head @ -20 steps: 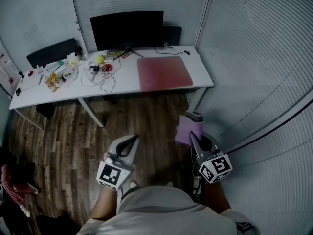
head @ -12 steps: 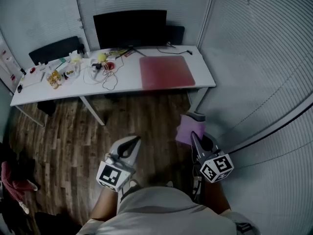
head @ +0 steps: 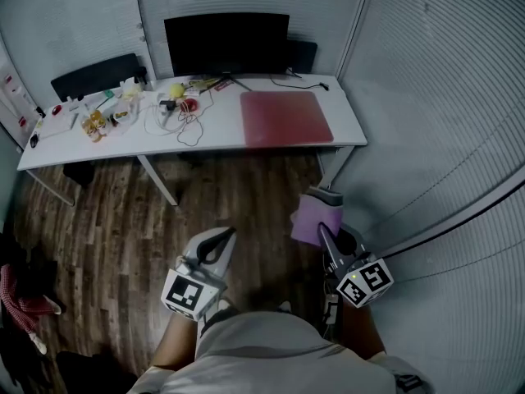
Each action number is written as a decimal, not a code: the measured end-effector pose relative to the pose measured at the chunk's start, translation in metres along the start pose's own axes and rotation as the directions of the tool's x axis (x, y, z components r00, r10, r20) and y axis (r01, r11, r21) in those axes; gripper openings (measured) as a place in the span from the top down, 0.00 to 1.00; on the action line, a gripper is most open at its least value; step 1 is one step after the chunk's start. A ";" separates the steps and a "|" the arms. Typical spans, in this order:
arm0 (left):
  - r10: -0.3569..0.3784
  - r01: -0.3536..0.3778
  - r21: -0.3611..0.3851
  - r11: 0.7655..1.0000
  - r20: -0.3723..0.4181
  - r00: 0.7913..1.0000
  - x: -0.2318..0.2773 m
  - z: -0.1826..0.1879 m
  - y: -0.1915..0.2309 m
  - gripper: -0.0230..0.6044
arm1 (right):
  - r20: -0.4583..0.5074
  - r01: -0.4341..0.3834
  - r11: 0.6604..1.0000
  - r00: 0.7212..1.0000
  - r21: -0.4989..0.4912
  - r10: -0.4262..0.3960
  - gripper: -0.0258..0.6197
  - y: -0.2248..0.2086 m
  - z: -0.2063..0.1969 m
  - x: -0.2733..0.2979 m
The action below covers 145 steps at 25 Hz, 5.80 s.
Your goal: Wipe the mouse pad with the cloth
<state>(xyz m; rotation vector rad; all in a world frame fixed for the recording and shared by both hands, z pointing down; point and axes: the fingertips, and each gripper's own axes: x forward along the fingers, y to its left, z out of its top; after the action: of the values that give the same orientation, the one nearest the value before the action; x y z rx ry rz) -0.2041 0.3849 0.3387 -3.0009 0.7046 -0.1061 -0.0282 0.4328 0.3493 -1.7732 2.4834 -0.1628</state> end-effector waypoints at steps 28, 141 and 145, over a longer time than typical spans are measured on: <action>0.000 0.000 -0.036 0.999 -0.012 1.000 -0.068 -0.057 0.137 0.96 | -0.126 -0.042 0.999 0.991 -0.029 0.038 0.89 0.081 -0.042 0.158; 0.112 -0.144 -0.155 0.977 -0.200 0.973 0.602 -0.107 0.432 0.96 | -0.758 0.406 0.895 0.521 -0.185 -0.393 0.89 -0.790 -0.263 0.561; 0.108 -0.136 -0.154 0.979 -0.182 0.977 0.582 -0.101 0.436 0.96 | -0.739 0.465 0.861 0.504 -0.204 -0.447 0.89 -0.788 -0.247 0.547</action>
<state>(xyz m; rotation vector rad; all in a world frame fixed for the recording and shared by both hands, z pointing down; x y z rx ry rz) 0.1145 -0.2687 0.4397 -3.1218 0.9590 -0.3207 0.4999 -0.3293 0.6964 -2.7607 2.2655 -1.2391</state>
